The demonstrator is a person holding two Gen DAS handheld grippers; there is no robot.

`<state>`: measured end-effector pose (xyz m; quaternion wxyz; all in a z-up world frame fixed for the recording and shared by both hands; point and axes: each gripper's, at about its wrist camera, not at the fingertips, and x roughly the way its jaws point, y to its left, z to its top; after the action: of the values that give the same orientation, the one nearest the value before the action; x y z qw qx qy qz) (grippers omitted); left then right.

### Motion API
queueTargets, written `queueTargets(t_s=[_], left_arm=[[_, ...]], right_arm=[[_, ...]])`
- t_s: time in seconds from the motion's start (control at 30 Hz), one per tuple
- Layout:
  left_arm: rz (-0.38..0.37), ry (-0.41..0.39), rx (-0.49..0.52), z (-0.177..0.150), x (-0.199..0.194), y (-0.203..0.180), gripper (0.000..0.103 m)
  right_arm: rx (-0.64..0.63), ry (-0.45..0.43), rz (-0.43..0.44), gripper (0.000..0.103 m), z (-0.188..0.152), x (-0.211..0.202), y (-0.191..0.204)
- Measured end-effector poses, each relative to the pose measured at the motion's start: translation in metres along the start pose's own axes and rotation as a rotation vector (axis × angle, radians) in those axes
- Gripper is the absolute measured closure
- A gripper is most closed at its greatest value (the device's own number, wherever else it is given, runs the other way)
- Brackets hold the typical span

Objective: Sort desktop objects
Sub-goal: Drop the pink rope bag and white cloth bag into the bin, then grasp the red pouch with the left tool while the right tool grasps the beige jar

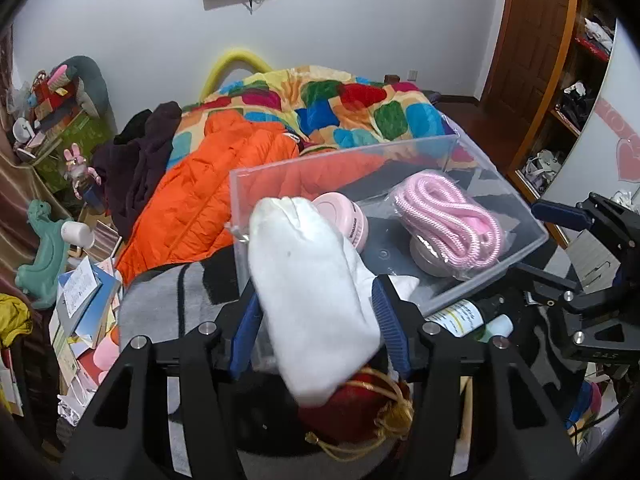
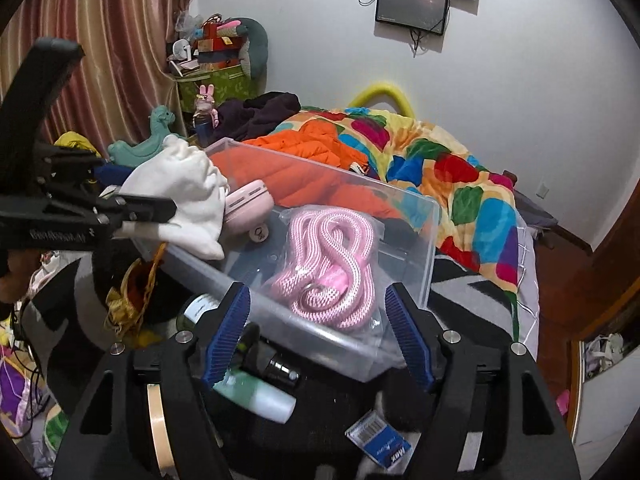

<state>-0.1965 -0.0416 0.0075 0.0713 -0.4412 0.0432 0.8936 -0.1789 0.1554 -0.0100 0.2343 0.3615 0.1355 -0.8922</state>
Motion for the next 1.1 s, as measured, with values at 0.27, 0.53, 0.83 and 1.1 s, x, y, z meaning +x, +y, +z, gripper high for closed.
queueTargets(t_s=[0.27, 0.53, 0.83, 1.1], left_arm=[[0.012, -0.039, 0.014, -0.013, -0.034, -0.007, 0.043], [0.018, -0.027, 0.055, -0.034, -0.047, -0.019, 0.042], [-0.006, 0.044, 0.034, -0.058, -0.039, -0.017, 0.042], [-0.021, 0.132, 0.061, -0.083, -0.022, -0.020, 0.042]], right_arm=[[0.000, -0.009, -0.003, 0.034, -0.008, -0.016, 0.000], [0.022, -0.034, 0.003, 0.026, -0.022, -0.035, -0.004], [0.027, -0.019, 0.030, 0.025, -0.040, -0.044, -0.002], [-0.044, 0.045, 0.077, 0.025, -0.061, -0.043, 0.018]])
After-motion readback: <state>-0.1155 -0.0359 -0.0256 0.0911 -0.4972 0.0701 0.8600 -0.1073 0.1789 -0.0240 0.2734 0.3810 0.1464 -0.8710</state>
